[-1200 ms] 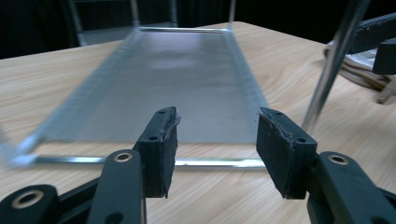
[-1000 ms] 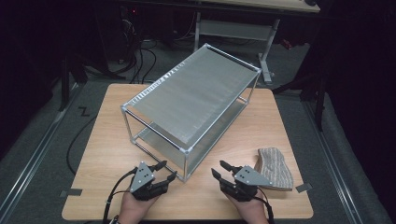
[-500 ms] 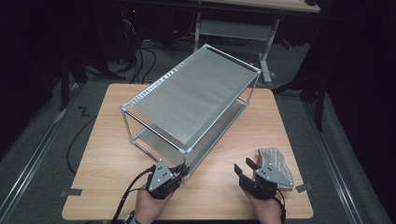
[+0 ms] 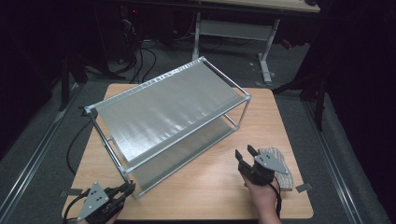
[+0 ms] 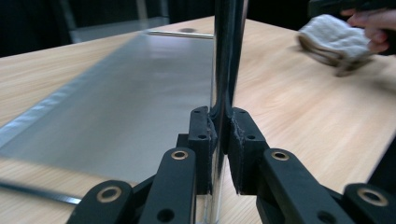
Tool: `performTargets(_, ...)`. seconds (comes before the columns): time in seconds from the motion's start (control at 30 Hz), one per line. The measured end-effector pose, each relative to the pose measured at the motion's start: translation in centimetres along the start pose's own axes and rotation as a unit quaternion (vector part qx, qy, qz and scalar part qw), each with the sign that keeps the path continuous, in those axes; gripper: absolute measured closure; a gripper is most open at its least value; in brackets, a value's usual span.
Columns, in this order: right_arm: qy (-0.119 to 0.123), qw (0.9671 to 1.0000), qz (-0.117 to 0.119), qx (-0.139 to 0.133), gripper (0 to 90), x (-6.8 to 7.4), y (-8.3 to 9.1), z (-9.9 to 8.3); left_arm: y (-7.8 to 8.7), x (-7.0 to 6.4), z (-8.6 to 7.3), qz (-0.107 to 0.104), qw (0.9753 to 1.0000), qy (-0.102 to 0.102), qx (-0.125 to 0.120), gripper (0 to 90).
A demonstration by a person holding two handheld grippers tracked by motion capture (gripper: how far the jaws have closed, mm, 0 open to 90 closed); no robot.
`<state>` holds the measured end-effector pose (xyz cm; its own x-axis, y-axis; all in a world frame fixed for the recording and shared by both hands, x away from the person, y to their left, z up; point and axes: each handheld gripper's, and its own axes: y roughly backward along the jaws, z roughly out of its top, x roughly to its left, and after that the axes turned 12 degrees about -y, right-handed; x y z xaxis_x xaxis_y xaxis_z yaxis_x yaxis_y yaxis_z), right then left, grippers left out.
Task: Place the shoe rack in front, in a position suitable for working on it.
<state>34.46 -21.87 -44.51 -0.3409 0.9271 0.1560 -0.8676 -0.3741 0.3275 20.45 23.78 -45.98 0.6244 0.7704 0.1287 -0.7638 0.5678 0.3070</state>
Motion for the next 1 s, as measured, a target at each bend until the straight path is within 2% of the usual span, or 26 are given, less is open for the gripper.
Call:
performTargets(0.03, 0.0, 1.0, 0.0, 0.0, 47.9, 0.0, 0.0, 0.0, 0.3, 0.0, -0.2, 0.009, 0.9997, 0.019, -0.011, 80.2)
performTargets(0.07, 0.011, 0.9999, -0.012, -0.003, 50.5, -0.1, -1.3, 1.2, 0.6, 0.2, -0.4, 0.017, 0.9994, 0.025, -0.013, 80.2)
performTargets(0.13, 0.021, 0.9996, -0.02, -0.003, 52.3, -0.4, -2.7, 2.6, 1.2, 0.5, -0.8, 0.034, 0.9976, 0.055, -0.024, 80.0)
performTargets(0.17, 0.021, 0.9996, -0.02, -0.003, 52.3, -0.4, -2.7, 2.6, 1.2, 0.5, -0.8, 0.034, 0.9976, 0.055, -0.024, 80.0)
performTargets(0.23, 0.018, 0.9995, -0.025, -0.004, 52.7, -0.8, -4.3, 3.8, 1.5, 0.5, -1.0, 0.04, 0.9967, 0.064, -0.03, 80.0)
performTargets(0.27, 0.021, 0.9992, -0.034, -0.003, 52.7, -1.2, -6.2, 5.0, 1.6, 0.4, -1.0, 0.044, 0.9961, 0.068, -0.034, 80.0)
performTargets(0.3, 0.021, 0.9992, -0.034, -0.003, 52.7, -1.2, -6.2, 5.0, 1.6, 0.4, -1.0, 0.044, 0.9961, 0.068, -0.034, 80.0)
performTargets(0.33, 0.007, 0.9993, -0.036, -0.001, 53.3, -1.7, -7.8, 5.6, 1.8, 0.5, -1.1, 0.048, 0.9965, 0.06, -0.033, 80.0)
performTargets(0.43, -0.014, 0.9987, -0.048, 0.005, 54.6, -2.4, -9.9, 6.3, 1.9, 0.6, -1.2, 0.051, 0.9971, 0.048, -0.029, 80.1)
performTargets(0.47, -0.021, 0.9986, -0.047, 0.006, 55.2, -2.7, -10.5, 6.3, 2.0, 0.7, -1.2, 0.051, 0.9978, 0.036, -0.023, 80.0)
performTargets(0.5, -0.021, 0.9986, -0.047, 0.006, 55.2, -2.7, -10.5, 6.3, 2.0, 0.7, -1.2, 0.051, 0.9978, 0.036, -0.023, 80.1)
performTargets(0.53, -0.038, 0.9982, -0.045, 0.012, 61.1, -3.2, -11.3, 6.5, 2.1, 0.7, -1.1, 0.05, 0.9981, 0.03, -0.02, 80.1)
performTargets(0.6, -0.043, 0.9981, -0.044, 0.001, 68.0, -3.5, -11.6, 6.5, 2.1, 0.7, -1.1, 0.049, 0.9982, 0.03, -0.019, 80.1)
performTargets(0.63, -0.043, 0.9981, -0.044, 0.001, 68.0, -3.5, -11.6, 6.5, 2.0, 0.7, -1.1, 0.044, 0.9984, 0.031, -0.019, 80.1)
performTargets(0.7, -0.034, 0.9988, -0.035, 0.005, 80.3, -3.5, -11.8, 6.5, 1.7, 0.5, -0.9, 0.037, 0.9988, 0.026, -0.015, 80.0)
performTargets(0.73, -0.026, 0.9984, -0.049, 0.009, 80.7, -3.3, -11.7, 6.6, 1.5, 0.5, -0.8, 0.038, 0.999, 0.021, -0.012, 80.2)
performTargets(0.8, -0.027, 0.998, -0.055, 0.015, 80.8, -3.7, -11.4, 6.8, 1.1, 0.2, -0.6, 0.024, 0.9993, 0.027, -0.013, 80.1)
performTargets(0.83, -0.027, 0.9975, -0.063, 0.016, 80.8, -4.4, -10.8, 6.8, 0.5, -0.1, -0.3, 0.013, 0.9998, 0.01, -0.008, 80.2)
performTargets(0.87, -0.032, 0.997, -0.07, 0.015, 80.7, -5.0, -10.3, 6.7, 0.3, 0.0, -0.1, 0.009, 0.9996, -0.025, 0.009, 80.3)
performTargets(0.9, -0.032, 0.997, -0.07, 0.015, 80.7, -5.0, -10.3, 6.7, 0.3, 0.0, -0.1, 0.009, 0.9996, -0.025, 0.009, 80.3)
performTargets(0.93, -0.037, 0.9961, -0.079, 0.012, 80.6, -6.2, -9.3, 6.5, -0.6, -0.7, 0.2, -0.005, 0.9996, -0.027, 0.004, 80.3)
performTargets(1.0, -0.044, 0.995, -0.089, 0.008, 80.5, -7.6, -8.1, 6.3, -1.5, -1.2, 0.6, -0.017, 0.9994, -0.028, 0.0, 80.3)
